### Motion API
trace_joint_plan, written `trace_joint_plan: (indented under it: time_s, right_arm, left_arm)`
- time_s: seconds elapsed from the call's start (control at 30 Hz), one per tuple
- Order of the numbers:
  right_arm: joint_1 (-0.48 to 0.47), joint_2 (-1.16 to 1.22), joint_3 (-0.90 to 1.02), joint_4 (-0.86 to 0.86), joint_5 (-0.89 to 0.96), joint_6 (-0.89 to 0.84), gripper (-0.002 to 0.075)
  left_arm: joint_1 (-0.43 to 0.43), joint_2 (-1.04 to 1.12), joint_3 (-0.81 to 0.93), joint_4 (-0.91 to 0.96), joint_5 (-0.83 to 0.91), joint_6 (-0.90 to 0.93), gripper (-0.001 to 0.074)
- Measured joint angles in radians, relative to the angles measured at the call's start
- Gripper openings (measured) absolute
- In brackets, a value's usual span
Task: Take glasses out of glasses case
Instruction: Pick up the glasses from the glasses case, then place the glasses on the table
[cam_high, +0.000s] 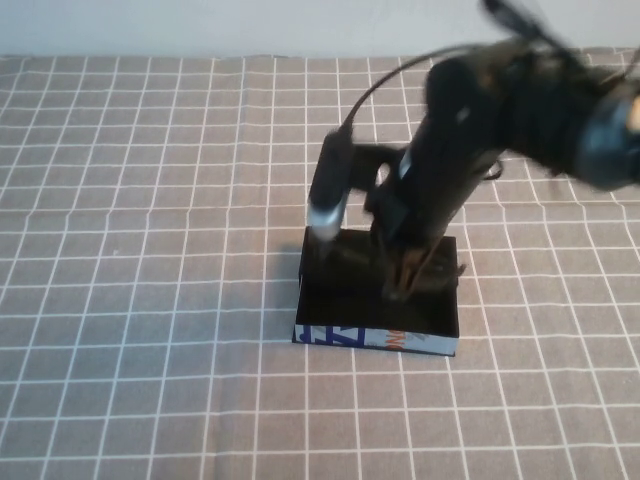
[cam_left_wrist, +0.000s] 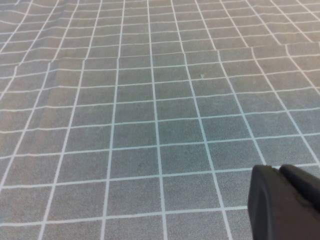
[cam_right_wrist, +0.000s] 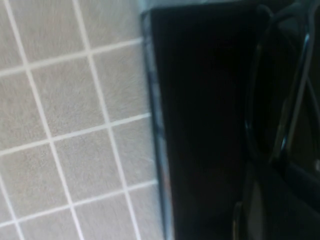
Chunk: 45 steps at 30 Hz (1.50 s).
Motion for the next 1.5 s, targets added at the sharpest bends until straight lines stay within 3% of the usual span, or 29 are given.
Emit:
trace_joint_plan:
  time_s: [0.23, 0.47, 0.63, 0.83, 1.03, 1.27, 1.5]
  right_arm:
    - [-0.119, -0.151, -0.008, 0.136, 0.049, 0.043, 0.0001]
    - [-0.285, -0.232, 0.023, 0.227, 0.073, 0.242, 0.0001]
    - [-0.387, -0.250, 0.191, 0.259, 0.057, 0.429, 0.0001]
    - [-0.489, -0.269, 0.496, 0.421, -0.160, 0.452, 0.0001]
    - [-0.506, -0.270, 0.677, 0.527, -0.335, 0.430, 0.0001]
    - [-0.507, -0.262, 0.722, 0.529, -0.455, 0.429, 0.0008]
    - [-0.507, -0.262, 0.691, 0.521, -0.430, 0.429, 0.0179]
  left_arm:
    - [0.000, 0.000, 0.000, 0.000, 0.000, 0.000, -0.0005]
    - [0.000, 0.000, 0.000, 0.000, 0.000, 0.000, -0.0005]
    - [0.000, 0.000, 0.000, 0.000, 0.000, 0.000, -0.0005]
    - [0.000, 0.000, 0.000, 0.000, 0.000, 0.000, -0.0005]
    - [0.000, 0.000, 0.000, 0.000, 0.000, 0.000, -0.0005]
    - [0.000, 0.000, 0.000, 0.000, 0.000, 0.000, -0.0005]
    - [0.000, 0.000, 0.000, 0.000, 0.000, 0.000, -0.0005]
